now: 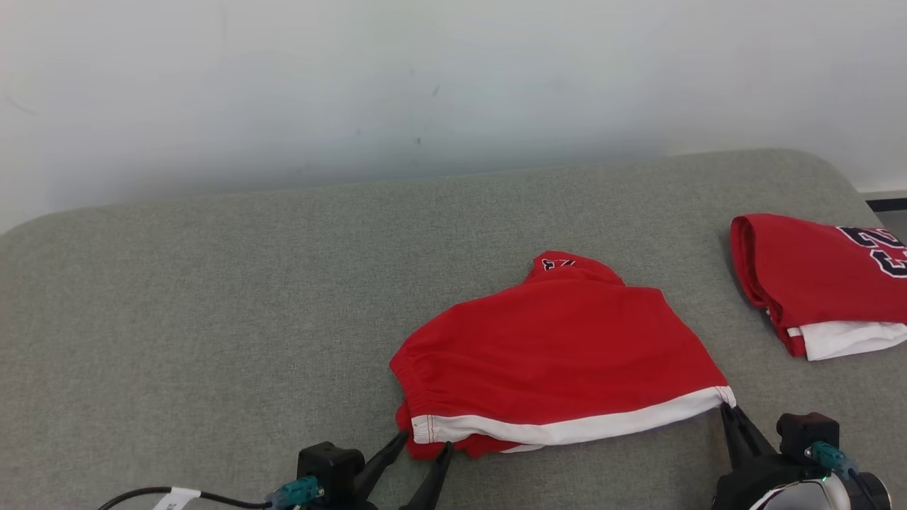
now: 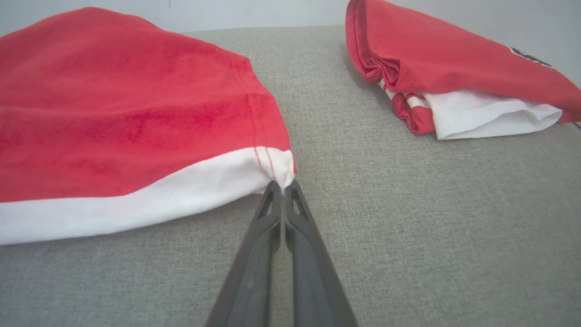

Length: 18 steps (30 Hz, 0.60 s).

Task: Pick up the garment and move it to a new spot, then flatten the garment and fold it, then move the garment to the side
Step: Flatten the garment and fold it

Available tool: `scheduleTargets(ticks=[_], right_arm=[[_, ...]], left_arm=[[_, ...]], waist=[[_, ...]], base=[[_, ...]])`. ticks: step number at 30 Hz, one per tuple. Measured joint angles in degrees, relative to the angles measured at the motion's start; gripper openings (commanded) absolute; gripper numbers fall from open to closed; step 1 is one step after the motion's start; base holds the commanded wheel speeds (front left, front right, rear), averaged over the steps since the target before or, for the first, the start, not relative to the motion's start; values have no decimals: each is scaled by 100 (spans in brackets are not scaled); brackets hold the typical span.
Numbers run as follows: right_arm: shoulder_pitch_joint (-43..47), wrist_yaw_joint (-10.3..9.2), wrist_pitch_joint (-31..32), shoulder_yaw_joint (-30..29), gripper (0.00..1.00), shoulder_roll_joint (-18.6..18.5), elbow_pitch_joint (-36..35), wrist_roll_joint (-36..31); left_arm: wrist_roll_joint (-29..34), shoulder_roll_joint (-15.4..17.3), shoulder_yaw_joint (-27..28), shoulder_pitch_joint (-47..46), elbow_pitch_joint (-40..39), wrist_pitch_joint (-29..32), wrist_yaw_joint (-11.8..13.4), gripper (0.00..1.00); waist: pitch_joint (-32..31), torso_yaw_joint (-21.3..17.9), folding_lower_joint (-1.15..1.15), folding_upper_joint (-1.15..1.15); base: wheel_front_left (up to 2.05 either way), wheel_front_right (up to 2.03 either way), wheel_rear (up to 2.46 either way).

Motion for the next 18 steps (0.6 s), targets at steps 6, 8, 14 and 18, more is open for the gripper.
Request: scheduleTargets(ticks=[6,8,14,18], right_arm=[[-110,0,0,142,0,-18,2,20],[-160,0,0,197,0,-37,-3,37],[-185,0,0,319,0,-90,20,104],[-185,0,0,394,0,-159,18,202]], left_arm=[[-114,-38,16,-209,235,42,105,100],[-121,-52,11,-262,322,24,112,44],[-336,-63,25,-361,489,76,122,0],[-555,-68,98,-357,396,131,45,0]], waist=[[87,-94,0,0],[109,-113,0,0],[97,-144,0,0],[6,-137,0,0]], base=[[0,0,0],[0,0,0],[0,0,0],[0,0,0]])
